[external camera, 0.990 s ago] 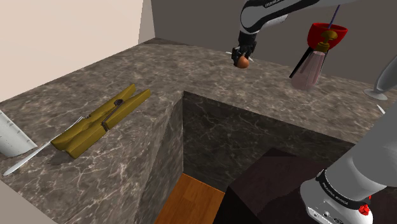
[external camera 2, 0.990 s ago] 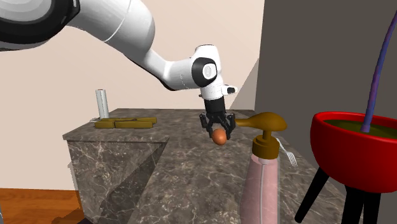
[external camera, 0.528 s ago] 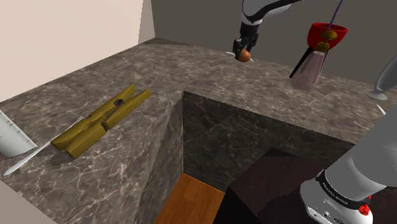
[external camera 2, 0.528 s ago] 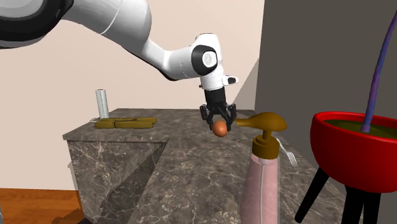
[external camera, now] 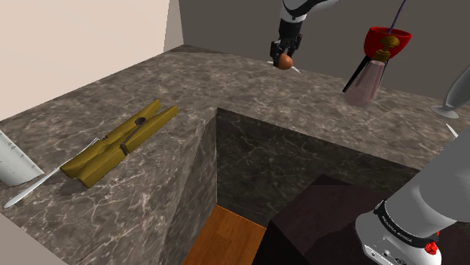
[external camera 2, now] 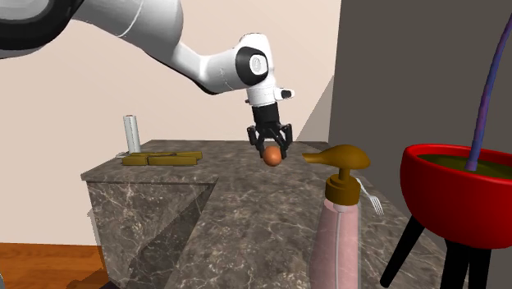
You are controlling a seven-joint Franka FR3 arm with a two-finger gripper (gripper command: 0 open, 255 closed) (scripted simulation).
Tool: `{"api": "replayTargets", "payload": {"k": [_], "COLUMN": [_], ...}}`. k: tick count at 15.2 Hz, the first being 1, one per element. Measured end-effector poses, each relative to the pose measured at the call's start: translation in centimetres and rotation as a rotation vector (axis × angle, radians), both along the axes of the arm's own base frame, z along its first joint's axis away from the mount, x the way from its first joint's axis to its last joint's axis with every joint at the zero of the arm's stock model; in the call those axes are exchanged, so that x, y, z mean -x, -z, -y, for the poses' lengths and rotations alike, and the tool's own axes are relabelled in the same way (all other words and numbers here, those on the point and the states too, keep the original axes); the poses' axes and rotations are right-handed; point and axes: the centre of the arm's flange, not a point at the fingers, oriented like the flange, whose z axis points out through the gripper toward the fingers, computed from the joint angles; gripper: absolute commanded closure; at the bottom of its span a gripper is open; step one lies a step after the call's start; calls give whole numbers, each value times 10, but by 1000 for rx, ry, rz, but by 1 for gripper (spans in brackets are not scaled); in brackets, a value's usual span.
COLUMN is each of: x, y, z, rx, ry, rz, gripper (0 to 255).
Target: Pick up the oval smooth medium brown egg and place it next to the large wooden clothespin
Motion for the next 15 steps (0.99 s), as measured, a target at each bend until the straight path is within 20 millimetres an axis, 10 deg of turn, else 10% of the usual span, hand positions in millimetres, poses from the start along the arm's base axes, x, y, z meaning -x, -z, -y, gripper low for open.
{"api": "replayTargets", "payload": {"k": [15], "x": [-15], "y": [-2], "z": [-198], "rx": [0], "ry": [0], "rz": [1], "gripper": [255]}}
